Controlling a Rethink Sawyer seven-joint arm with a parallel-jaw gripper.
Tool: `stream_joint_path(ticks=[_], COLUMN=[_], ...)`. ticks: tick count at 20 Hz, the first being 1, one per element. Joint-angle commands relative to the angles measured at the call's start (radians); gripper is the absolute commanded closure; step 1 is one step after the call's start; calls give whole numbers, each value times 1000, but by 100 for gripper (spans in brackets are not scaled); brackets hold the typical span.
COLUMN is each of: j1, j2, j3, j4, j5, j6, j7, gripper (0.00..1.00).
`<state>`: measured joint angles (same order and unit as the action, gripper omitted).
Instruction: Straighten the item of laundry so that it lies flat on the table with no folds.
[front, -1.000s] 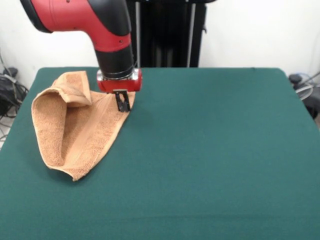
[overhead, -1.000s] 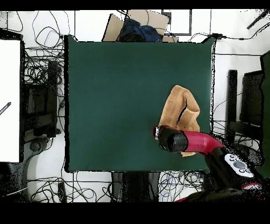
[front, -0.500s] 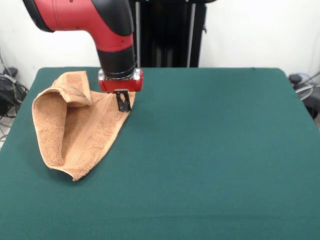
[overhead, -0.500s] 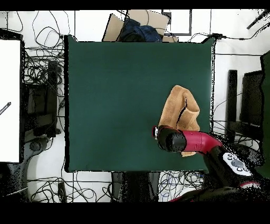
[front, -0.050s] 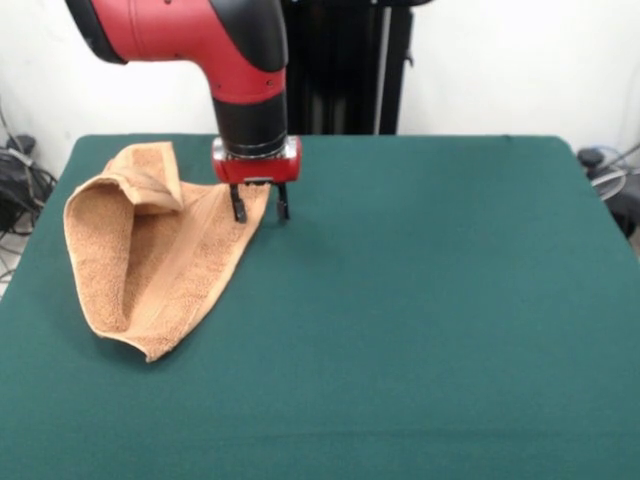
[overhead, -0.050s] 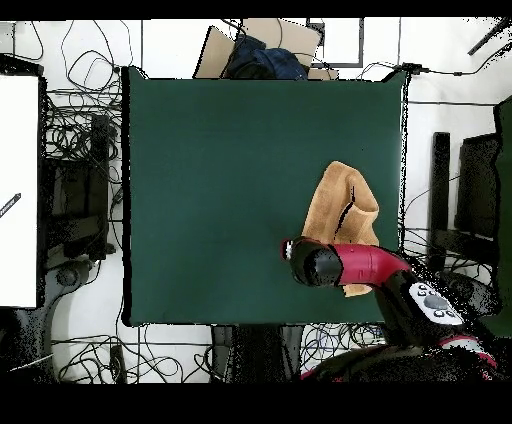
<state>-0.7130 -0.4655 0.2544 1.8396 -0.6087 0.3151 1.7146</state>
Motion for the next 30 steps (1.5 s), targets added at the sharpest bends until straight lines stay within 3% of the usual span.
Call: stream_joint_path(ticks=[1, 6, 12, 25, 26, 30], j1=[0, 46, 28, -22, -29, -23], j2=[41, 75, 147, 188, 189, 184], j3=[-57, -106, -98, -49, -41, -48], j4=[-61, -117, -200, -158, -156, -150], j5=[-40, -64, -80, -32, -31, -33], j6=[-65, -151, -170, -131, -127, -134], j7=[93, 125, 68, 61, 56, 65], gripper=[0, 0, 0, 0, 100, 100])
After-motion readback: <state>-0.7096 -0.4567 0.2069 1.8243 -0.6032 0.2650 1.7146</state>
